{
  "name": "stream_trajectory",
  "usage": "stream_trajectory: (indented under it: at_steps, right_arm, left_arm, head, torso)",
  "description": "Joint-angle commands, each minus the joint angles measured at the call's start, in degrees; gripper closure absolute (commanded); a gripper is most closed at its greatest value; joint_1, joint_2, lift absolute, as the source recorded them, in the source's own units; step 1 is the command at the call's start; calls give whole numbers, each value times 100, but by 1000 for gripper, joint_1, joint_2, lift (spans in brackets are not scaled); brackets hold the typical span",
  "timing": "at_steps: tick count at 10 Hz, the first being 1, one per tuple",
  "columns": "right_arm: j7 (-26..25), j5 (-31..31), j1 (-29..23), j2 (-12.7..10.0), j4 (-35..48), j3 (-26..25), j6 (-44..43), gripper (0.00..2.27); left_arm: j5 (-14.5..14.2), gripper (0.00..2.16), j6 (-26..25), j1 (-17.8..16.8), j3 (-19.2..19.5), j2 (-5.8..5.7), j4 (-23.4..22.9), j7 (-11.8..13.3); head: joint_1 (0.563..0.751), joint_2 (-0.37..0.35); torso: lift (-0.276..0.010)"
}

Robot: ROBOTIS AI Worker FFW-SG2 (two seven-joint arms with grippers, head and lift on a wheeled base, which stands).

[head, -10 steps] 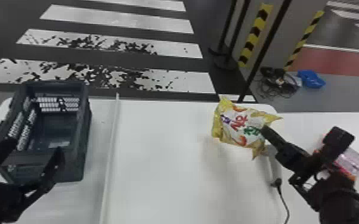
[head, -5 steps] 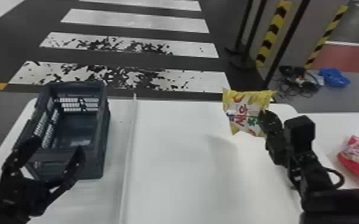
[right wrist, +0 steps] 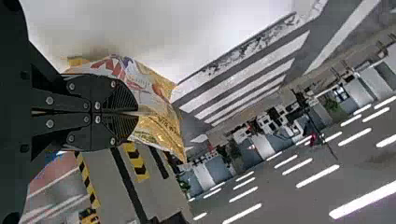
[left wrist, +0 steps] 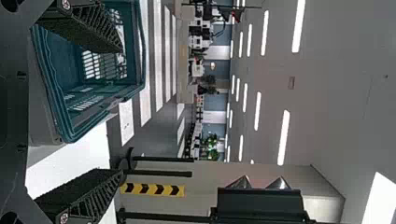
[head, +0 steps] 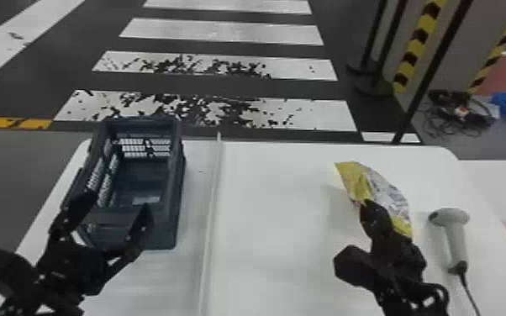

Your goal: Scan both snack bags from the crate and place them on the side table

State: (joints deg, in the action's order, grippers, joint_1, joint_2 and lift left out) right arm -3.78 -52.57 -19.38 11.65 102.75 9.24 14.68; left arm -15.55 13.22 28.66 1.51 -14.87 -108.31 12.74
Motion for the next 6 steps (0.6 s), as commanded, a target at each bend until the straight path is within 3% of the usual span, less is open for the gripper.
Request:
stream_trajectory:
  at_steps: [1, 2, 3, 4, 5, 6]
  right_arm:
    - [-96, -306, -259, 206, -62, 376, 251, 2246]
    - [-105, -376, -426, 311, -9, 570, 427, 2091]
    - [-149, -368, -549, 373, 70, 728, 532, 1406]
    - [-140, -166, -664, 390, 193, 790, 603, 319]
    - [-105, 239, -734, 408, 395, 842, 638, 12]
    - [62, 740, -787, 417, 676, 851, 831, 16]
  left_arm:
    - [0, 80, 0, -1, -2, -7, 12, 0]
    - [-9, 80, 0, -1, -2, -16, 12, 0]
    - [-9, 80, 0, -1, -2, -25, 21, 0]
    - [-9, 80, 0, -9, -10, -25, 21, 0]
    - [-9, 80, 0, -18, -19, -25, 21, 0]
    - [-9, 80, 0, -18, -28, -25, 21, 0]
  head:
    - [695, -22]
    - [695, -11]
    - [695, -1]
    - [695, 11]
    - [695, 17]
    - [695, 27]
  torso:
    - [-95]
    - [-95]
    - [-95]
    - [-95]
    - [-95]
    - [-95]
